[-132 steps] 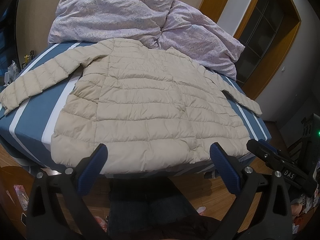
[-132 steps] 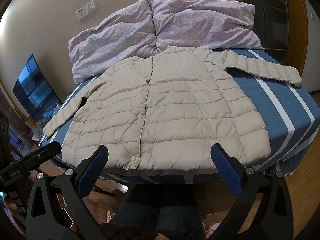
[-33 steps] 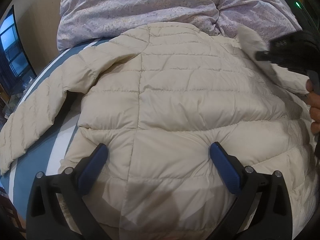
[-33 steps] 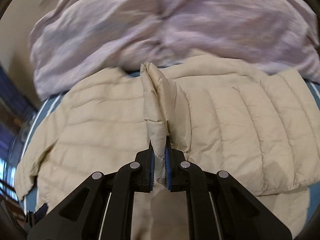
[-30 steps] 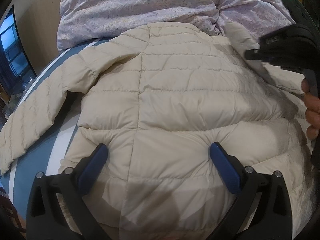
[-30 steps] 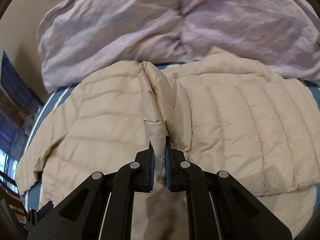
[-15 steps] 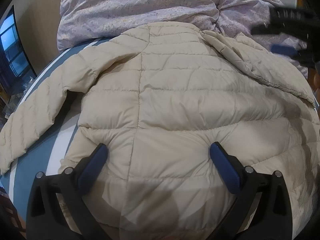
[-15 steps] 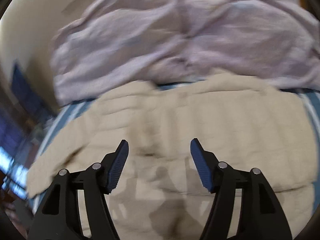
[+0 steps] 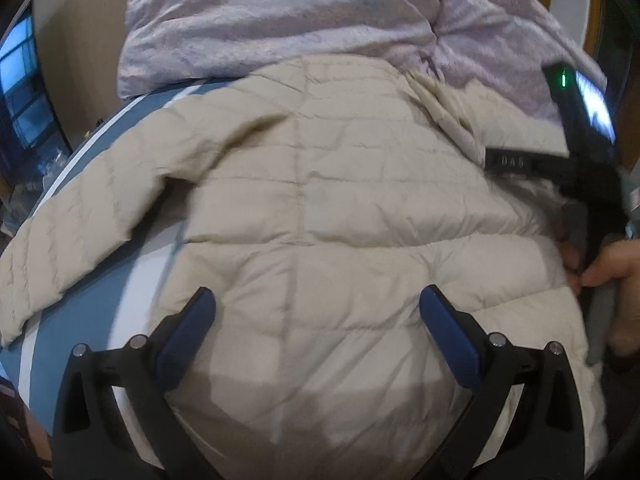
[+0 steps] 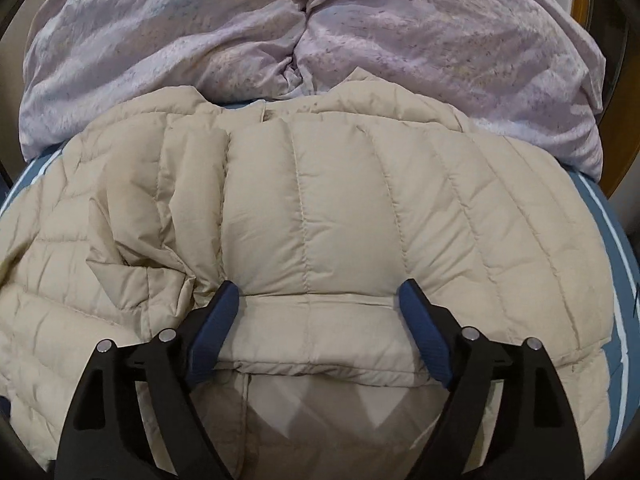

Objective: Fold large clothes

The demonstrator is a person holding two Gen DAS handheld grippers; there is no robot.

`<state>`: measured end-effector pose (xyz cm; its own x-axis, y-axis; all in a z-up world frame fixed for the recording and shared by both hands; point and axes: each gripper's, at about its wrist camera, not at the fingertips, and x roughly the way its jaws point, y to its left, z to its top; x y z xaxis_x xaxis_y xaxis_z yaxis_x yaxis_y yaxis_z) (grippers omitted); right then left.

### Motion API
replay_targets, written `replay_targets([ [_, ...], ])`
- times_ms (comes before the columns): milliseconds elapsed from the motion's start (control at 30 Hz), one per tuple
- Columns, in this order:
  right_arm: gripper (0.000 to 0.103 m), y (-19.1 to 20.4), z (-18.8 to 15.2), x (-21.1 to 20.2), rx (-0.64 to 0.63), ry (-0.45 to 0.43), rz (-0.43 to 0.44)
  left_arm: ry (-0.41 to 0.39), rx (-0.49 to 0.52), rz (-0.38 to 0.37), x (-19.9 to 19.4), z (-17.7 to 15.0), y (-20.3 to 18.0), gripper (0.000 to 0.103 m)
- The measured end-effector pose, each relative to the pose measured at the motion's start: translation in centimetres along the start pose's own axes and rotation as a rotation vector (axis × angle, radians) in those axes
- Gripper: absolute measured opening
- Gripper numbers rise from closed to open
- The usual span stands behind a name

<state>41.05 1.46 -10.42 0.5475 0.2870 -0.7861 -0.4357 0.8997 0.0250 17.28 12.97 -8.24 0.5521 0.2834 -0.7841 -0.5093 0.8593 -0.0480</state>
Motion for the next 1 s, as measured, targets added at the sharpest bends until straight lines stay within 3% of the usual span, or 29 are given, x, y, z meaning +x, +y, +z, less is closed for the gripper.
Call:
replay_targets([
  [100,0.087,-0.4,0.1,0.2,0.018,0.006,0.032,-0.027,-0.026,-0.006,-1.9,0.1,2.2,0.101],
  [267,0.089,-0.4,0.0,0.2,0.021,0.006,0.044,-0.062,-0.084,0.141,-4.7,0.1,7.3,0.101],
  [533,0.097,-0.7,0.0,0.2,0.025,0.006,0.092,-0.020,-0.318,0.324,-7.4,-0.6,19.3,0.101],
  [833,0.101,-0.9,0.0,0.3,0.031,0.005,0.119,0.043,-0.565,0.360,-7.1,-2.4,28.3,0.073],
  [1000,0.102,-0.9,-0.1,0.2,0.033,0.004,0.127,0.064,-0.651,0.317,-5.9,-3.1,29.5,0.070],
])
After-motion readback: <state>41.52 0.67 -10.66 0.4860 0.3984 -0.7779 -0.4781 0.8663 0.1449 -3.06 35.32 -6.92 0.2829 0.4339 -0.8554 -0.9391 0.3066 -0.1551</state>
